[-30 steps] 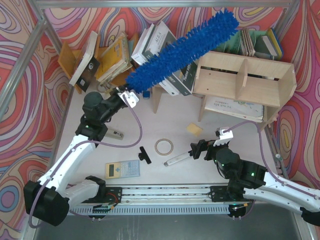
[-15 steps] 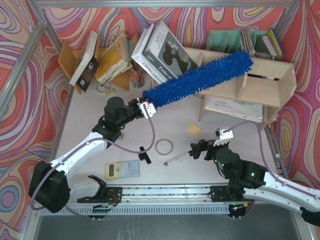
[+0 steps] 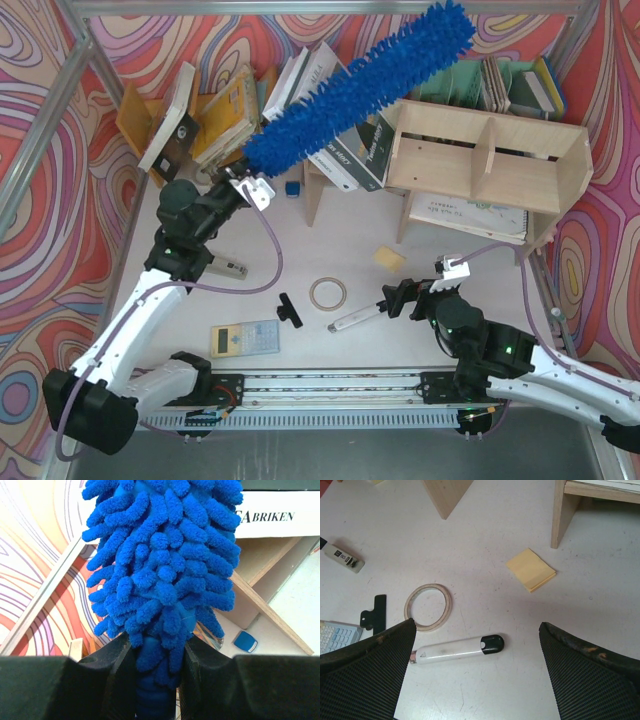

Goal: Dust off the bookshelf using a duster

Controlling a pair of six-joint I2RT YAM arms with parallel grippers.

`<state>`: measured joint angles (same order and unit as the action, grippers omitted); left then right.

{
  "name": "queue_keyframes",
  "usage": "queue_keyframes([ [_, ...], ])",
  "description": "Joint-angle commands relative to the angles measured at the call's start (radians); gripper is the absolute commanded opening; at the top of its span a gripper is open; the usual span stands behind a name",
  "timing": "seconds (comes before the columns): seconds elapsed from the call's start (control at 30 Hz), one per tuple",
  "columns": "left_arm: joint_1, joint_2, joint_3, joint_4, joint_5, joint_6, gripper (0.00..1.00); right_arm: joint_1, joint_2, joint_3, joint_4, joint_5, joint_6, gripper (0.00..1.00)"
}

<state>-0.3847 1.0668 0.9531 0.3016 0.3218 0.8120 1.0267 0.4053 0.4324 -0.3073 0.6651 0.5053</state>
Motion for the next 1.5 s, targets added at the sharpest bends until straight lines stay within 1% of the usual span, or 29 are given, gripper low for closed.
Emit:
queue_keyframes([
  [0.0,0.006,-0.016,0.012,0.012,0.028,-0.025,0.00,-0.001,-0.013,0.008,-0.004,0.024,0.009,0.98],
  [0.17,-0.013,0.006,-0.052,0.079,0.058,-0.081,0.00,-0.001,-0.008,0.010,-0.004,0.023,0.008,0.98],
  [0.27,-0.089,0.034,-0.095,0.092,0.016,-0.031,0.00,-0.001,-0.006,0.009,-0.001,0.023,0.010,0.98],
  [0.5,-0.212,0.139,-0.160,0.202,-0.025,-0.070,0.00,0.000,0.002,0.011,-0.001,0.023,0.009,0.98],
  [0.6,-0.242,0.175,-0.159,0.223,-0.033,-0.070,0.00,-0.001,0.003,0.011,-0.003,0.022,0.009,0.98],
  [0.67,-0.244,0.182,-0.147,0.217,-0.038,-0.058,0.00,0.000,0.003,0.011,-0.004,0.023,0.009,0.98],
  [0.8,-0.243,0.156,-0.100,0.146,-0.070,0.007,0.00,-0.001,0.001,0.011,-0.004,0.023,0.009,0.98],
  [0.93,-0.208,0.099,-0.048,0.068,-0.062,0.043,0.00,-0.001,-0.004,0.010,-0.004,0.022,0.009,0.98],
  [1.2,-0.089,-0.006,-0.002,0.053,-0.038,0.017,0.00,0.000,-0.016,0.008,-0.004,0.021,0.009,0.98],
  [1.33,-0.074,-0.003,0.004,0.033,-0.020,0.015,0.00,0.000,-0.015,0.008,-0.005,0.022,0.009,0.98],
  [1.47,-0.080,0.019,-0.032,0.063,0.013,-0.035,0.00,0.000,-0.016,0.008,-0.007,0.023,0.010,0.98],
])
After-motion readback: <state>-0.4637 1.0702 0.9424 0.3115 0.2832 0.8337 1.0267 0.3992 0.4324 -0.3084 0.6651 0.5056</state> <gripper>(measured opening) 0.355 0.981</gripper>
